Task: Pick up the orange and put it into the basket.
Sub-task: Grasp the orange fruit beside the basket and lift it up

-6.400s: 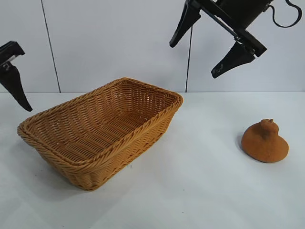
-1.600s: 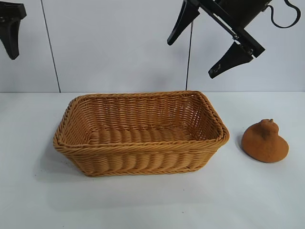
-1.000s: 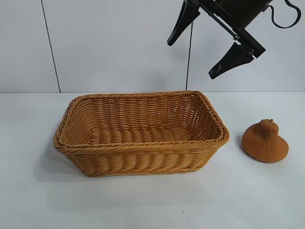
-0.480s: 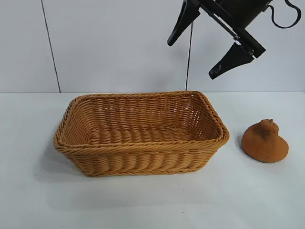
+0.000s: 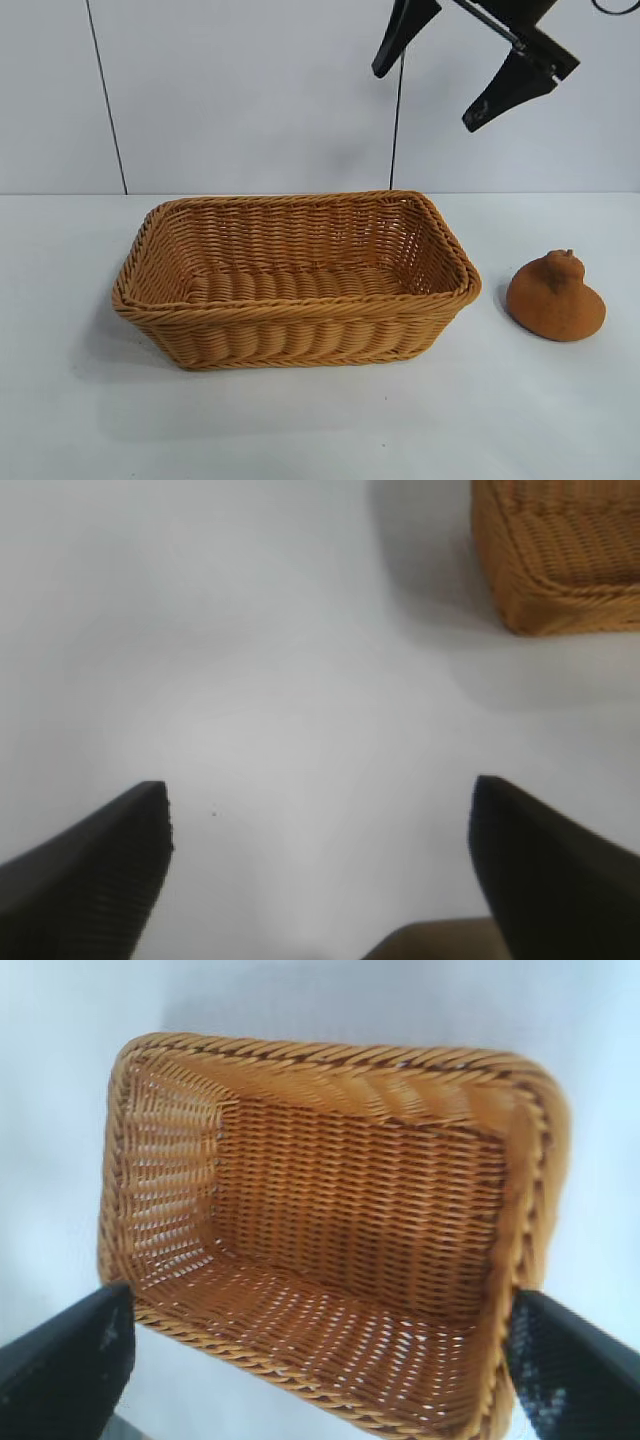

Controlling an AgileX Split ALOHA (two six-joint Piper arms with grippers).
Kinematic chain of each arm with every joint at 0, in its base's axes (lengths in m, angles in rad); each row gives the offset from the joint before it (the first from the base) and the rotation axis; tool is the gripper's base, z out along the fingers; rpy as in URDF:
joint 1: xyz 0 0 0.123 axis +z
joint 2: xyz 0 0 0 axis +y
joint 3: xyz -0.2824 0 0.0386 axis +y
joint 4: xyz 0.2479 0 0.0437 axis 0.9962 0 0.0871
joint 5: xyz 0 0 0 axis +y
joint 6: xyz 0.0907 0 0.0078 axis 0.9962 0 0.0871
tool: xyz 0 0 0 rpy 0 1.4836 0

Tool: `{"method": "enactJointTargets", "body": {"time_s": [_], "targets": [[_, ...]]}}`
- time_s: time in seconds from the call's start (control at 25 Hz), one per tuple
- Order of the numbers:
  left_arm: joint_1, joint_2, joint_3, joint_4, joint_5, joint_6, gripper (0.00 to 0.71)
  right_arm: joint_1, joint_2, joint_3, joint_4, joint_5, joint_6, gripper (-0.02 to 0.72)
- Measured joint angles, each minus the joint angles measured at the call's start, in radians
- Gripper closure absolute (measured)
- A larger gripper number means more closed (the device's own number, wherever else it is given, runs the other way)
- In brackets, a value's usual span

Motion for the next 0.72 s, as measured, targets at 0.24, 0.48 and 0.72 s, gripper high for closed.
{"method": "enactJointTargets", "body": {"time_s": [0.24,0.48,0.72], "targets": [[0.0,-0.121,0.001,0.003,0.001,0.0,0.128,-0.018,0.001,-0.036,-0.205,0.021,0.086,0.01],[0.0,-0.122,0.001,0.011,0.001,0.0,0.128,-0.102,0.038,-0.036,-0.263,0.025,0.113,0.01],[0.0,-0.122,0.001,0.011,0.001,0.0,0.128,-0.129,0.055,-0.026,-0.303,0.027,0.114,0.01]]}}
